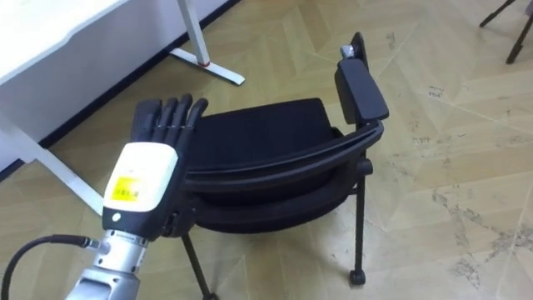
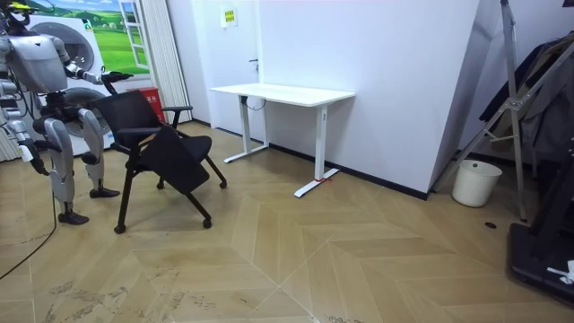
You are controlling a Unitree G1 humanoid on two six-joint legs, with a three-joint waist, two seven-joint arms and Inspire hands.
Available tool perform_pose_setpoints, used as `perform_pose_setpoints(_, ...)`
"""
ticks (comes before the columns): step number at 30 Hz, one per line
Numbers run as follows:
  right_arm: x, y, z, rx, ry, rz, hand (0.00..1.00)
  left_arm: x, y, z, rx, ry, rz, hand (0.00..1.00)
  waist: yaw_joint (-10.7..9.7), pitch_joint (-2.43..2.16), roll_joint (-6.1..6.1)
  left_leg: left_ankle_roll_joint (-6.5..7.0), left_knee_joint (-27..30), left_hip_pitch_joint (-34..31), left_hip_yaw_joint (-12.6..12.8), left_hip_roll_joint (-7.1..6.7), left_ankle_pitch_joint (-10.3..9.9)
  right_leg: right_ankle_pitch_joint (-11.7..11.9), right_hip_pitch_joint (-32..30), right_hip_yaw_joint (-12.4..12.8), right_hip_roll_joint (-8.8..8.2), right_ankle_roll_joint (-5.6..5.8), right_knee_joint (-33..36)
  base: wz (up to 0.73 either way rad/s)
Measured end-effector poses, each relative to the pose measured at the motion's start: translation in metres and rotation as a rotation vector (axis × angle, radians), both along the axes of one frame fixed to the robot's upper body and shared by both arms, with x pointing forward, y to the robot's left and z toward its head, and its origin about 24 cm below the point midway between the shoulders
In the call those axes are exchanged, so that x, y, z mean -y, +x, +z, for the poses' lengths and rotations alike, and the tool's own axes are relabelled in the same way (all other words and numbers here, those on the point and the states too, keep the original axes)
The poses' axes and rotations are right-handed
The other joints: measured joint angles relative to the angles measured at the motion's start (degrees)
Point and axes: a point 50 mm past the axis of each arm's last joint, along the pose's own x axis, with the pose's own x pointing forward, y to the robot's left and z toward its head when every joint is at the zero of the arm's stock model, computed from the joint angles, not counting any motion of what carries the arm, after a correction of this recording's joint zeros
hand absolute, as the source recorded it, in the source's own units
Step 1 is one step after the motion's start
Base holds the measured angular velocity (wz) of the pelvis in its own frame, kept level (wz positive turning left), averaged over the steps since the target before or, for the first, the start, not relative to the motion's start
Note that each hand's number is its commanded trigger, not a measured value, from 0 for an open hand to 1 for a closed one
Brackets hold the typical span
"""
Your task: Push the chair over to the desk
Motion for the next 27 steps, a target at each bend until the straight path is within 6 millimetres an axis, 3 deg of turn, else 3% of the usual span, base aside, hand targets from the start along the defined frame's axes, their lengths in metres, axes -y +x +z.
perform_pose_setpoints(7,-0.001,0.003,0.0,0.018,-0.007,-0.028,0.0,-0.013,-0.005,-0.023,-0.096,0.026,0.059,0.0,-1.2,-0.33,0.27,0.0,-0.1,1.0,0.3,0.0,0.0,0.0,0.3,1.4,0.08,0.0,0.0,-0.08)
perform_pose_setpoints(10,-0.002,0.0,0.0,0.012,-0.005,-0.029,0.0,-0.013,0.005,-0.023,-0.086,0.025,0.058,0.0,-1.4,-0.11,0.01,0.02,-0.3,1.6,0.3,0.0,0.0,0.0,0.7,1.8,0.13,-0.01,0.0,-0.06)
perform_pose_setpoints(14,-0.002,-0.002,-0.001,0.008,-0.004,-0.032,0.0,-0.013,0.014,-0.019,-0.061,0.017,0.058,0.0,-1.6,-0.14,0.24,0.22,-0.4,2.0,0.8,0.0,-0.1,0.1,0.9,2.1,0.17,0.02,0.0,-0.08)
perform_pose_setpoints(22,0.001,-0.004,0.0,0.02,-0.008,-0.068,0.0,-0.014,0.014,-0.021,-0.064,0.013,0.054,0.0,-3.0,-0.28,1.14,0.22,-0.4,2.2,0.8,0.01,-0.1,0.1,0.5,3.2,0.29,0.02,0.0,-0.07)
perform_pose_setpoints(27,0.001,-0.007,0.001,0.018,-0.002,-0.041,0.0,-0.016,0.018,-0.023,-0.073,-0.008,0.064,0.0,-3.7,-0.21,1.02,0.26,-0.5,2.3,0.9,0.01,-0.2,0.1,0.4,3.5,0.33,0.02,0.2,-0.01)
